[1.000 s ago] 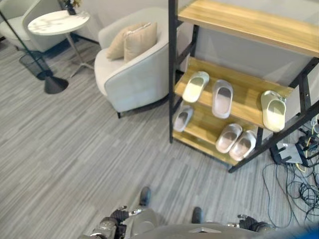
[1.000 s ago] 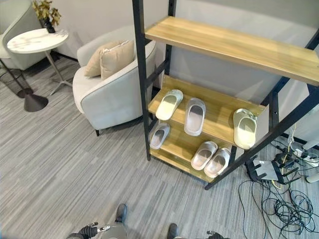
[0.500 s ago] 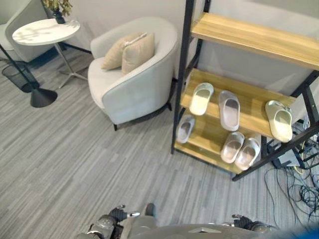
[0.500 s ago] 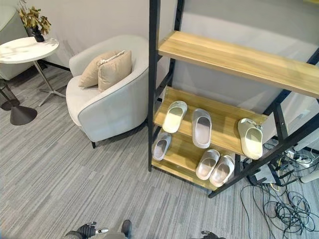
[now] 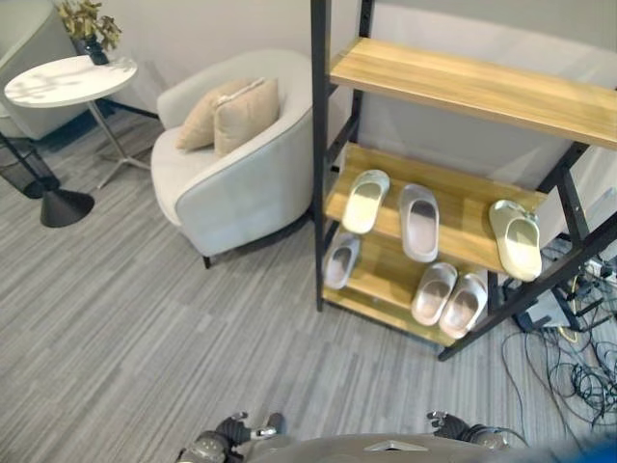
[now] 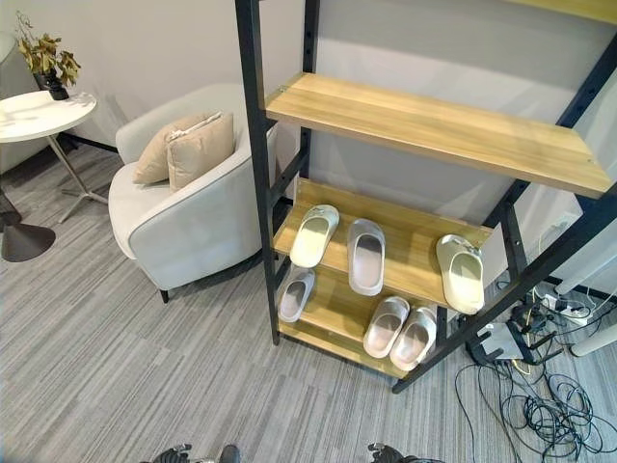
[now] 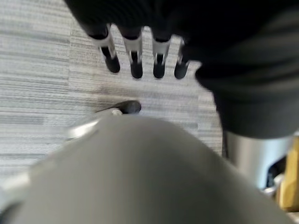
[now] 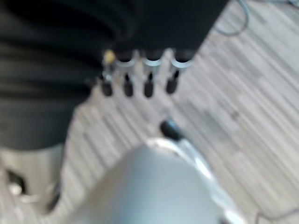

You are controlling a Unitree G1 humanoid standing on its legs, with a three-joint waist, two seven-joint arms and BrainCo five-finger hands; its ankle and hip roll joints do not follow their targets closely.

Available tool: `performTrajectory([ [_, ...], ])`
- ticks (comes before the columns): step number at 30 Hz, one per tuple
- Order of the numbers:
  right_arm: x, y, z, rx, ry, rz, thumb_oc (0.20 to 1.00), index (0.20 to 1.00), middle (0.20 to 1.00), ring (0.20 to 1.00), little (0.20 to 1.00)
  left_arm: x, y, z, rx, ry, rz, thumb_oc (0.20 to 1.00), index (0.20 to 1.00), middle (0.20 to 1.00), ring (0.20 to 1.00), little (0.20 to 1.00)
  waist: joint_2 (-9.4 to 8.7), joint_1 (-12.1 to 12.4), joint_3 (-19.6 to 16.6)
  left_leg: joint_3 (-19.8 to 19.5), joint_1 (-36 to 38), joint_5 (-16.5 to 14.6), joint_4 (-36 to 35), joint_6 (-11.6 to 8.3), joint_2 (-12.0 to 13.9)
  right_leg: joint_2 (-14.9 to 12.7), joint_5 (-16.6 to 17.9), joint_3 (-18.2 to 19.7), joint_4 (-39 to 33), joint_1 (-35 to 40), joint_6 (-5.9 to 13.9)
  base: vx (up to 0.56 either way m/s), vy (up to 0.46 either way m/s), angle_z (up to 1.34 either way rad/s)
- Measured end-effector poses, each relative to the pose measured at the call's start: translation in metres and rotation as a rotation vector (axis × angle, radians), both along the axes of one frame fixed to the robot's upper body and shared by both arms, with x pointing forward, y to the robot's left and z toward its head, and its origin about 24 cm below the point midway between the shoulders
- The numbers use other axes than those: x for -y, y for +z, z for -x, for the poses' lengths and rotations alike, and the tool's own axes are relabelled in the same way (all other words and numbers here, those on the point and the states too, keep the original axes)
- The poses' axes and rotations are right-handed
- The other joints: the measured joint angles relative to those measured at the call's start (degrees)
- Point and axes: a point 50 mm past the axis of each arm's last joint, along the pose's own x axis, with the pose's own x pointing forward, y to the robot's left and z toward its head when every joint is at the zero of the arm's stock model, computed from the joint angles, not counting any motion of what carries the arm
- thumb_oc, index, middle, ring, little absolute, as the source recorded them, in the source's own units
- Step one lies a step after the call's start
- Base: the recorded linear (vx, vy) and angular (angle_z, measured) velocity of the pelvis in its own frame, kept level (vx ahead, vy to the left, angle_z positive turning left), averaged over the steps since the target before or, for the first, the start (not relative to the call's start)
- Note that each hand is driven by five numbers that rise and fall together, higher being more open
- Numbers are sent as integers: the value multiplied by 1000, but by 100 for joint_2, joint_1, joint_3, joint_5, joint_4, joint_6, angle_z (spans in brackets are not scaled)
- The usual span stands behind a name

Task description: Arrange the slippers neatly on the shoe rack.

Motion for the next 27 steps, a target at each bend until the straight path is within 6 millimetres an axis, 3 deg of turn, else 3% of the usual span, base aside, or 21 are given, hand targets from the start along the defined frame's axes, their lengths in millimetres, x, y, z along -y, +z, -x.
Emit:
performTrajectory([
  [6, -4, 2, 1, 40, 44, -19, 1000, 1000, 1000, 1000, 1000, 0, 1, -1, 15, 1, 6, 1000, 1000, 1000, 1000, 1000, -7, -40, -28, 86, 181, -2, -179, -5, -10, -13, -45, 41, -8, 65, -8, 17, -49, -6],
  [9, -10, 10, -5, 143, 114, -54, 1000, 1000, 1000, 1000, 1000, 2, 0, 2, 24, -3, 12, 1000, 1000, 1000, 1000, 1000, 29, -162, -28, 160, 300, 2, -284, -11, 1, -12, -51, 120, -46, 104, -1, 19, 6, -11],
  [10, -20, 16, -21, 192, 151, -89, 1000, 1000, 1000, 1000, 1000, 1, 0, 3, 27, -3, 12, 1000, 1000, 1000, 1000, 1000, 6, -146, -50, 160, 357, 0, -299, -12, -4, -3, -53, 112, -85, 188, 0, 2, -5, -6],
  [16, -30, 54, -61, 482, 157, -222, 1000, 1000, 1000, 1000, 1000, 4, 0, 8, 60, 0, 23, 1000, 1000, 1000, 1000, 1000, 118, -243, -54, 219, 445, 10, -394, -40, 46, 32, -65, 174, -123, 174, 17, 17, -20, -3],
  [21, -15, 47, -35, 408, 186, -177, 1000, 1000, 1000, 1000, 1000, 6, -1, 15, 44, 4, 27, 1000, 1000, 1000, 1000, 1000, 187, -197, -104, 214, 451, -8, -393, -66, 93, 84, -80, 163, -123, 204, 11, 5, -7, 0],
  [27, -16, 57, -38, 451, 230, -199, 1000, 1000, 1000, 1000, 1000, 6, -2, 21, 32, 5, 28, 1000, 1000, 1000, 1000, 1000, 219, -241, -102, 212, 452, -2, -397, -74, 98, 87, -77, 168, -124, 202, 9, 0, 0, -1],
])
